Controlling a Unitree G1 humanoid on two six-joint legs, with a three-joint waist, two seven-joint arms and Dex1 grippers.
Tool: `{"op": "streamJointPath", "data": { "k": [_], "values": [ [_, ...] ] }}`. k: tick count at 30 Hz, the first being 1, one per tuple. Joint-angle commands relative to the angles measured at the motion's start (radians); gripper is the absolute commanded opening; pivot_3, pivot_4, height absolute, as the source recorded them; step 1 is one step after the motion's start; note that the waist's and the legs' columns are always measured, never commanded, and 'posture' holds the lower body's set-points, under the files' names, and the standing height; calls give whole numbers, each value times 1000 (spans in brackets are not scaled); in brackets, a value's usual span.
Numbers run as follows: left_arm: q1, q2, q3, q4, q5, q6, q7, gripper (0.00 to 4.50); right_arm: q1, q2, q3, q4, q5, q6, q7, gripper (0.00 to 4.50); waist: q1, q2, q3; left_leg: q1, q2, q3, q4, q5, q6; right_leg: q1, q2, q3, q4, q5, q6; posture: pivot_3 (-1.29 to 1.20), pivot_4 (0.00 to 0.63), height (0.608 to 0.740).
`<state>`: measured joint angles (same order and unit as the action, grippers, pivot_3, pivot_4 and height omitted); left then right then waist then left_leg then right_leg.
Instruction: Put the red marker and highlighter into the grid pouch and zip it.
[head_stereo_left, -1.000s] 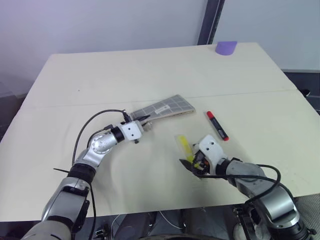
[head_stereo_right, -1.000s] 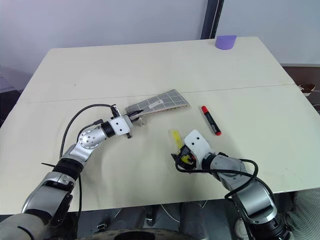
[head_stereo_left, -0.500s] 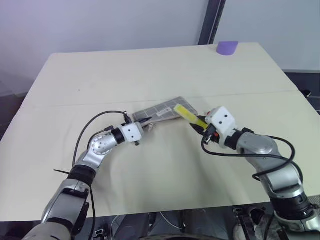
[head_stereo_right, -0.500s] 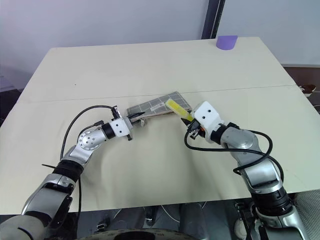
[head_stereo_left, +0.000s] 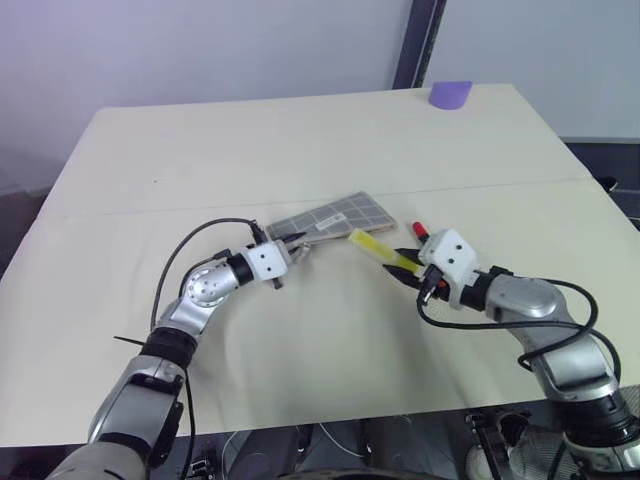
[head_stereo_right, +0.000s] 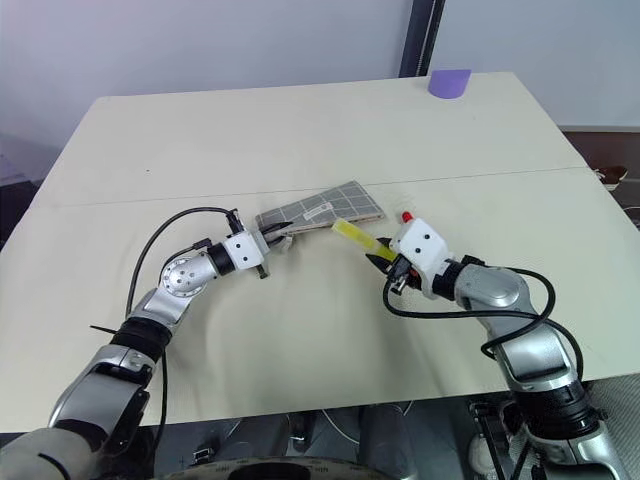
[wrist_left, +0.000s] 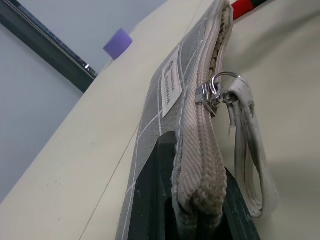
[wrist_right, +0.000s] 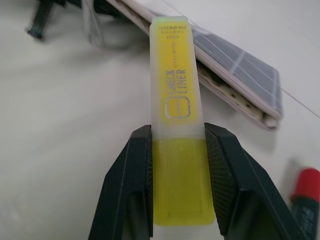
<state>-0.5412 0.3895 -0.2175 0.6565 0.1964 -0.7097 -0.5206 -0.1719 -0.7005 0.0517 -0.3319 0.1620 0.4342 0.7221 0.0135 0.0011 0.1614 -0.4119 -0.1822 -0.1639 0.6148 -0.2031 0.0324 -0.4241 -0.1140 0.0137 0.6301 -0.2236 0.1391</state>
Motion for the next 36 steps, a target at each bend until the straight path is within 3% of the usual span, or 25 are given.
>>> {"op": "streamJointPath", "data": {
  "k": [1, 15, 24, 31, 36],
  "values": [
    [-10, 5, 9, -33, -8, -9, 7, 0, -26, -12, -5, 28, -32, -38, -4, 882, 0, 0, 0, 0, 0, 0, 0, 0, 0, 0, 0, 0, 0, 0, 0, 0, 150, 740],
    [-2, 39, -30, -79, 31, -69, -25, 0, -130, 42, 43, 91, -67, -53, -1, 882, 0, 0, 0, 0, 0, 0, 0, 0, 0, 0, 0, 1, 0, 0, 0, 0, 150, 740],
    [-34, 51, -55, -139, -21, -45, -137, 0, -351, 56, 287, 223, -307, -193, 50, 882, -2, 0, 0, 0, 0, 0, 0, 1, -1, -1, 0, 0, 1, 0, 0, 0, 150, 740],
    [-27, 58, -44, -176, -71, -31, -200, 0, -391, 100, 359, 286, -397, -334, 54, 882, -1, 0, 0, 0, 0, 0, 0, 1, 0, -2, 1, 0, 0, 0, 0, 0, 150, 740],
    [-20, 65, -13, -168, -80, -4, -188, 0, -354, 105, 290, 268, -351, -395, 53, 3305, -1, 0, 0, 0, 0, 0, 0, 0, 0, -1, 2, 0, 1, 0, -1, 0, 150, 740]
  ]
}}
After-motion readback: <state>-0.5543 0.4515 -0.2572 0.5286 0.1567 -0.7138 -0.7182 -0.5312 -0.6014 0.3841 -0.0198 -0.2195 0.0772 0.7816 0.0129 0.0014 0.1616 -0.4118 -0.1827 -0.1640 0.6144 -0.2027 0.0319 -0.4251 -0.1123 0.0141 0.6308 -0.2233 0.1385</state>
